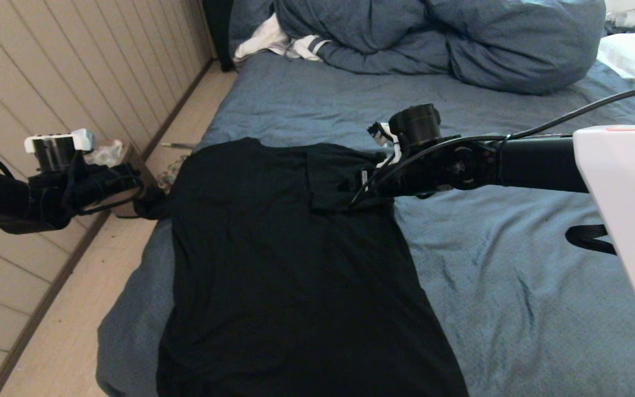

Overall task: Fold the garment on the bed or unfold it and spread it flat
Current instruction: Unford the black T-shirt

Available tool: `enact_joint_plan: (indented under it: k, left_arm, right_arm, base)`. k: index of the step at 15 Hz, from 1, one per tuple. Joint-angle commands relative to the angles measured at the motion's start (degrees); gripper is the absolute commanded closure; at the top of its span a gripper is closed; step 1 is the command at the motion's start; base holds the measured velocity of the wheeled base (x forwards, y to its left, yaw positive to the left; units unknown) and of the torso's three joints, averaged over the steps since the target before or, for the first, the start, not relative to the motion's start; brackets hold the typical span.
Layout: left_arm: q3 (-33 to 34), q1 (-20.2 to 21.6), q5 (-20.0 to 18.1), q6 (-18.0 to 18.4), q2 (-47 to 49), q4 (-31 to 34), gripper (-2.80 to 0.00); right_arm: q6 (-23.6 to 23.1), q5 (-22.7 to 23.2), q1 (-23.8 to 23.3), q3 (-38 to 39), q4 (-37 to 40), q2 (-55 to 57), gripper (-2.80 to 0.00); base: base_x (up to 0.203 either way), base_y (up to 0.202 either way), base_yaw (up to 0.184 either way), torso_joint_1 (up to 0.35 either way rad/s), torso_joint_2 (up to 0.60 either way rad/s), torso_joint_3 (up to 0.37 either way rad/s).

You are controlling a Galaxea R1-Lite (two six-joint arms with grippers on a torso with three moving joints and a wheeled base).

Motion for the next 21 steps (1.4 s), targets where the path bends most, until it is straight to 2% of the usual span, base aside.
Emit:
enact_joint_plan:
  k: [1,6,8,11,16,17,18,21]
  left_arm:
    - [0.32,0.07,-0.07,-0.34,-1.5,-0.38,-2.8]
    - [1.71,0.97,0.27,-1.87,-4.1,-0.4,-2.8]
    - [7.05,-0.85,0.3,-3.67,-6.01,-0.65,-2.8]
    - [11.33,-3.17,0.47,-4.51,-7.07,-4.05,-2.8]
    - [15.03,-3.89,0.53,-4.37,-7.06,-8.49,-2.8]
    - [15.44,-4.19,0.53,-4.31,-6.97,-8.7,-2.8]
    - [15.54,-4.29,0.56,-4.31,-6.92,-8.99,-2.8]
    - [16.1,-5.02,0.53,-4.39,-6.5,-9.27,-2.8]
  right_arm:
    - [0.01,0.06,0.2,-0.05,0.06,-0.4,-2.8]
    - [-1.52,-0.16,1.76,-1.4,0.01,-0.11,-2.8]
    - [-4.52,-3.57,3.73,-2.47,-1.18,1.55,-2.8]
    - [-8.92,-13.76,6.25,-2.35,-8.84,5.28,-2.8]
    - [-9.92,-15.13,7.23,-2.34,-9.67,8.4,-2.8]
    - [-9.92,-15.26,7.23,-2.34,-10.43,9.12,-1.34]
    - [-9.98,-15.49,7.19,-2.34,-11.1,9.37,0.0]
    - [-10.01,-15.58,7.24,-2.34,-11.29,8.47,0.0]
  base:
    - [0.0,0.0,0.0,0.0,0.0,0.0]
    - [0.0,0.0,0.0,0.0,0.0,0.0]
    - [0.0,0.0,0.0,0.0,0.0,0.0]
    - [0.0,0.0,0.0,0.0,0.0,0.0]
    - [0.0,0.0,0.0,0.0,0.0,0.0]
    - [0.0,0.0,0.0,0.0,0.0,0.0]
    - [0.0,0.0,0.0,0.0,0.0,0.0]
    - [0.0,0.0,0.0,0.0,0.0,0.0]
